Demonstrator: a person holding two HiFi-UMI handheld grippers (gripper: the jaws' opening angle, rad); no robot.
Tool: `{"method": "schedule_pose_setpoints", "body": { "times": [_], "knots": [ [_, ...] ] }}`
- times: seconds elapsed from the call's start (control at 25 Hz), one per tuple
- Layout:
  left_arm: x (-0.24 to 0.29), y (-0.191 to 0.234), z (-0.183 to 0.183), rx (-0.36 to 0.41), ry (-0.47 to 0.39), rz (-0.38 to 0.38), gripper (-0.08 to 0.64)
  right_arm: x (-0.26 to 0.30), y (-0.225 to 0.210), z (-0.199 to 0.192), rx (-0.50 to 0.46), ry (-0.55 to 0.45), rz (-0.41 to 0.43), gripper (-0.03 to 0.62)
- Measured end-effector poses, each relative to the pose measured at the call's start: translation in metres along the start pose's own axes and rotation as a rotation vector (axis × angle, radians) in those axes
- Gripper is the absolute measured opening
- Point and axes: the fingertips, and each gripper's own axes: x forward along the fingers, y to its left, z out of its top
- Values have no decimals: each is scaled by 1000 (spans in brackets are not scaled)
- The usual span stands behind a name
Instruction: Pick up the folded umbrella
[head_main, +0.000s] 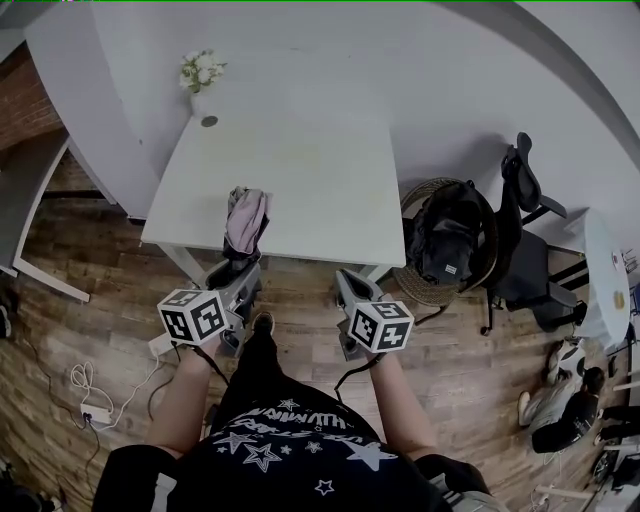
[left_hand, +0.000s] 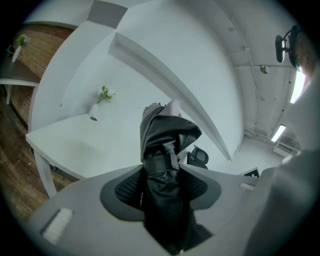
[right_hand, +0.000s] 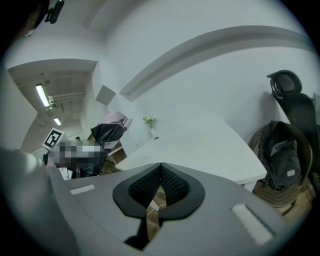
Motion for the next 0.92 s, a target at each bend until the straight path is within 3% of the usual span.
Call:
{"method": "schedule_pose_setpoints", "body": {
  "times": [0.92],
  "knots": [
    [-44,-14,-30,-16,-13,37,207,-37,14,-26,12,1,8,17]
  ]
}}
